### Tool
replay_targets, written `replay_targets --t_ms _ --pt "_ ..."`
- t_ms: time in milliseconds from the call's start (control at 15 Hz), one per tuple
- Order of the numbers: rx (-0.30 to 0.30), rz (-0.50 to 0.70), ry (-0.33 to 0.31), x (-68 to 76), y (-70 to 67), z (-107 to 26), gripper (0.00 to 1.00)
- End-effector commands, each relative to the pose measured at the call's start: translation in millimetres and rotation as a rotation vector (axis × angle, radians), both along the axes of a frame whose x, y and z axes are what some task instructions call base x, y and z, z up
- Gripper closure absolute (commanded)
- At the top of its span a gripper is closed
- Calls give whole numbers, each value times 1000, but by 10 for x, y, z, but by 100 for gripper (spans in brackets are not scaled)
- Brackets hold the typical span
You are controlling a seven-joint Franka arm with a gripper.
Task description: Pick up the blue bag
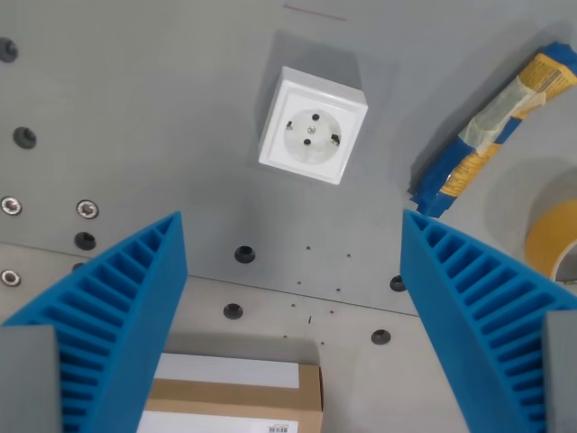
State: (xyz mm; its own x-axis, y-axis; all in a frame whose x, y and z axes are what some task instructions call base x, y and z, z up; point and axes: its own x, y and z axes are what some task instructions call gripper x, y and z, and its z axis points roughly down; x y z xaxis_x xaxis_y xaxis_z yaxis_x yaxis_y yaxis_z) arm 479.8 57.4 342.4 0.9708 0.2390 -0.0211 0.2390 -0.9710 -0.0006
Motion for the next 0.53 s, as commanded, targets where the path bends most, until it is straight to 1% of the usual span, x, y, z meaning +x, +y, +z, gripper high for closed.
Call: replay_targets --t_ms 67,333,533 --pt "8 -85 -61 -22 -101 -120 0" --pt "13 -160 -102 -66 -231 -279 0" --pt "22 -222 -122 -107 -355 -405 0"
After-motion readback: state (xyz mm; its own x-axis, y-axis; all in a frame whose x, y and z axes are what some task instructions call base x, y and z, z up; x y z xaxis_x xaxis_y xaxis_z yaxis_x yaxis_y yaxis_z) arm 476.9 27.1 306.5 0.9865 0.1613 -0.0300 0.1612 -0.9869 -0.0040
